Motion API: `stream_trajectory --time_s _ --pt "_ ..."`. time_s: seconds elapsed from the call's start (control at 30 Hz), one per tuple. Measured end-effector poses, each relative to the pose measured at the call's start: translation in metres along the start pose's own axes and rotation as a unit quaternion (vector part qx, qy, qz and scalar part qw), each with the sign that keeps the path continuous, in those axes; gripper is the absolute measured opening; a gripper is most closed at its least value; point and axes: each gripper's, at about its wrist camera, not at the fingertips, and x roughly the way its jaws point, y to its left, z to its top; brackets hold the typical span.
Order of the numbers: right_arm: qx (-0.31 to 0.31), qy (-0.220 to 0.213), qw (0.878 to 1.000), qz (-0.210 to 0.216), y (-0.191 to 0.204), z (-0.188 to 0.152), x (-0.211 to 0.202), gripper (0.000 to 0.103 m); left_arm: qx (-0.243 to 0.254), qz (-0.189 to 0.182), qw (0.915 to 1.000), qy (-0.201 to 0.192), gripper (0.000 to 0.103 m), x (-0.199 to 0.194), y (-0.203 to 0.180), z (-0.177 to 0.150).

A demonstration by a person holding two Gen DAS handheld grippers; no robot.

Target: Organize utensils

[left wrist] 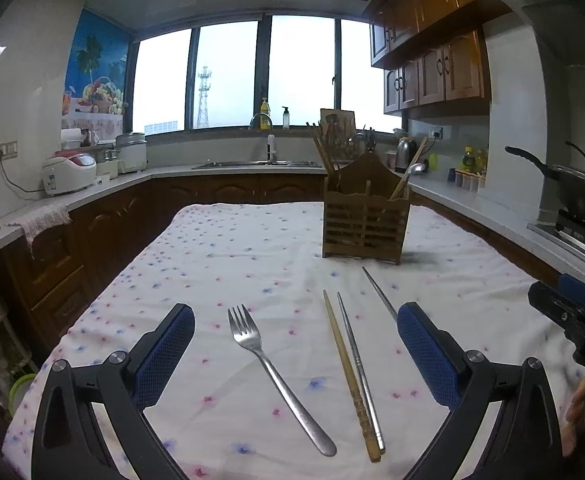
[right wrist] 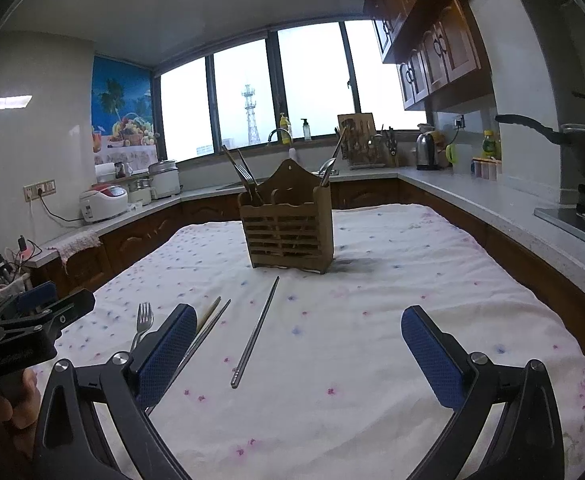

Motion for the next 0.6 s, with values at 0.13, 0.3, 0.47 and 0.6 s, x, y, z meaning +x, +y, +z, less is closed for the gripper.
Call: stream_trajectory --time_s 0.13,0.3,0.47,0.6 --pt "-0.001 0.000 1.000 -0.006 -0.0027 0.0006 -0.0018 0.103 0.003 0.003 1.0000 0.002 0.102 -0.0006 -0.0012 0.0005" --pt "0.003 -0.002 1.000 -0.009 -0.0062 -0.0002 -0.0044 0.103 0.007 0.007 0.9999 0.001 0.102 -0.0013 -0.0019 0.0012" --pt "-0.003 -0.002 1.000 -0.007 -0.0056 0.0001 -0.0044 0.103 0.012 0.008 0.9999 -0.003 0.102 -0.0029 -0.0039 -0.0001" --pt "-0.003 -0.003 1.000 -0.006 -0.0061 0.0004 -0.0050 0.103 0.010 0.008 0.9999 -0.004 0.102 -0.0035 -0.0032 -0.0002"
